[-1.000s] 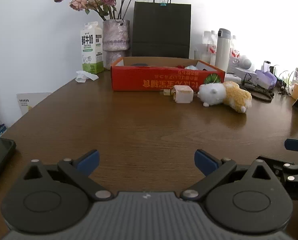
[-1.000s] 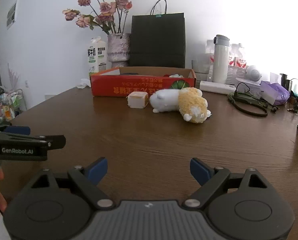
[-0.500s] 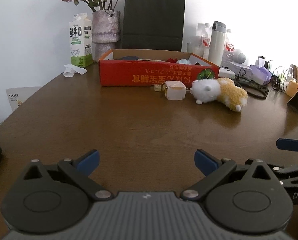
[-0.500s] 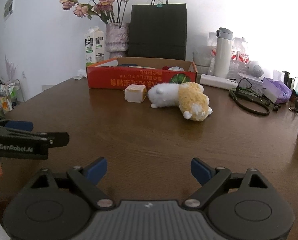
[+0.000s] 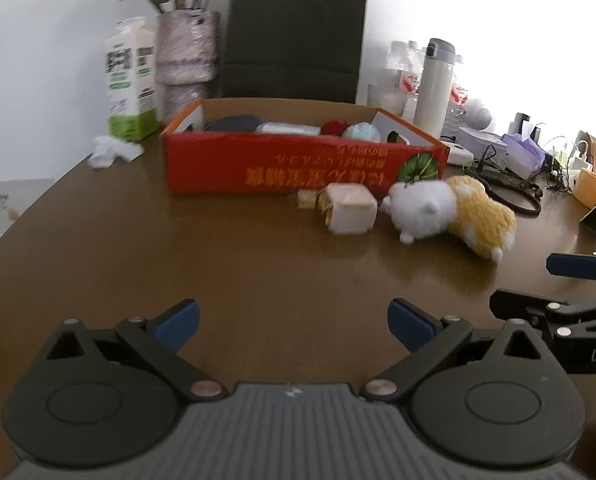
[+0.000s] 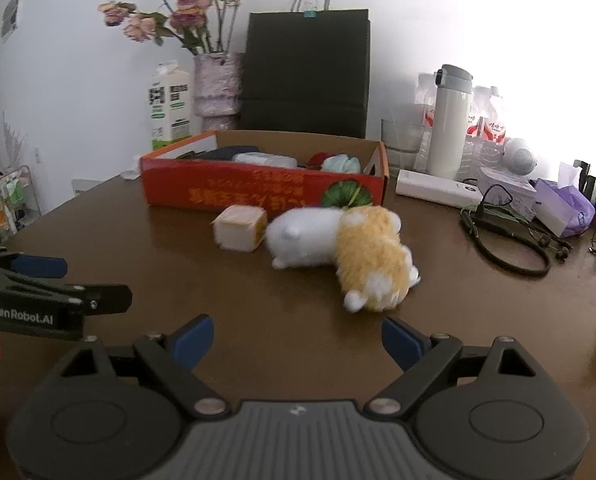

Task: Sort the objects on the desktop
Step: 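Grasp the cream cube box with the left tool while the right tool grasps the plush toy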

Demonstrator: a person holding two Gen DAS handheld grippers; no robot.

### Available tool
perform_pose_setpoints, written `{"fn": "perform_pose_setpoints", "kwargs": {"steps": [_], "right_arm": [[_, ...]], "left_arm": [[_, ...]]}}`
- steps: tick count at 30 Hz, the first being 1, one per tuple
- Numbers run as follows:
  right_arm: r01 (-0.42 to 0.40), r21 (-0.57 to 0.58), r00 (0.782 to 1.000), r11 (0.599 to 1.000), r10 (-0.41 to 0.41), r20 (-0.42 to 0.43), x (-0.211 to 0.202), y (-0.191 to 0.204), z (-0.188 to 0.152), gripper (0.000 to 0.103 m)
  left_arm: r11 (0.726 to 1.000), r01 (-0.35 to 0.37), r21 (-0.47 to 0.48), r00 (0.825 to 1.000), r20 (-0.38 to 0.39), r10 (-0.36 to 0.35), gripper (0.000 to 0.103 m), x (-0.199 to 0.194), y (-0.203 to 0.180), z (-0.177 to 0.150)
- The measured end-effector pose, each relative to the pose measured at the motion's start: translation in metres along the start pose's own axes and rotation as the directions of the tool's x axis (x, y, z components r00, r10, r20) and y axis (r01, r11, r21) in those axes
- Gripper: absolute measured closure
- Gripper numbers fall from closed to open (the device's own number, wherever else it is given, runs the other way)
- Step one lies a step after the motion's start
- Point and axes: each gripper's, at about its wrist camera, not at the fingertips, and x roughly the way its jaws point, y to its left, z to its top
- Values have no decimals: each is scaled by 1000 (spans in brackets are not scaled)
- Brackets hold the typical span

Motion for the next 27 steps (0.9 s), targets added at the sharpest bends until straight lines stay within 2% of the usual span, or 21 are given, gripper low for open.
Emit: {"fn": "perform_pose_setpoints", "kwargs": {"steps": [3, 5, 7, 9, 10, 11, 13, 15, 16, 18, 19, 20, 24, 25, 26, 27], "right_arm": [[7, 18, 1000, 1000, -7, 3, 20, -10, 14, 13], [45, 16, 999, 999, -45, 5, 34, -14, 22, 13], [92, 8, 996, 996, -92, 4, 47, -21, 30, 13], [109, 15, 994, 994, -109, -7, 62, -31, 36, 16], [117, 15, 993, 993, -116, -21, 68, -35, 38, 18], [122, 14, 992, 992, -121, -37, 75, -39, 39, 23], [116, 25, 991, 993, -114, -67, 87, -45, 37, 32], [98, 58, 992, 994, -92, -91, 95, -52, 34, 47], [95, 73, 991, 993, -88, -96, 97, -54, 33, 52], [85, 98, 994, 992, -77, -81, 93, -58, 31, 52], [84, 111, 995, 990, -76, -66, 90, -60, 30, 53], [86, 121, 995, 989, -80, -56, 86, -62, 28, 54], [87, 150, 996, 985, -84, -27, 72, -69, 24, 56], [88, 151, 996, 985, -88, -7, 66, -68, 24, 56], [93, 148, 995, 985, -96, 13, 59, -68, 26, 57], [102, 145, 993, 984, -109, 43, 50, -66, 27, 57]], "left_arm": [[1000, 24, 8, 1000, -14, -24, 3, 25, -5, 19], [996, 87, -6, 996, -17, -87, 4, 44, -7, 34], [994, 110, -7, 994, -19, -110, 4, 64, -11, 45], [996, 90, 7, 995, -33, -89, 9, 84, -17, 55], [997, 74, 12, 997, -39, -73, 14, 94, -20, 60], [998, 63, 9, 997, -41, -62, 19, 101, -21, 64], [997, 82, -9, 996, -30, -83, 20, 109, -23, 70], [996, 93, -16, 995, -25, -93, 20, 115, -26, 73], [996, 93, -12, 995, -20, -93, 21, 118, -28, 75], [996, 91, -7, 996, -22, -91, 31, 123, -31, 75], [996, 91, -13, 995, -27, -91, 43, 125, -32, 75], [996, 87, -24, 996, -28, -88, 47, 126, -31, 75], [996, 89, -12, 996, -22, -89, 48, 121, -35, 74], [996, 87, -11, 996, -13, -87, 51, 116, -35, 72], [996, 88, -2, 996, -7, -88, 61, 110, -36, 71], [996, 86, 5, 996, 4, -86, 61, 101, -36, 69]]}}
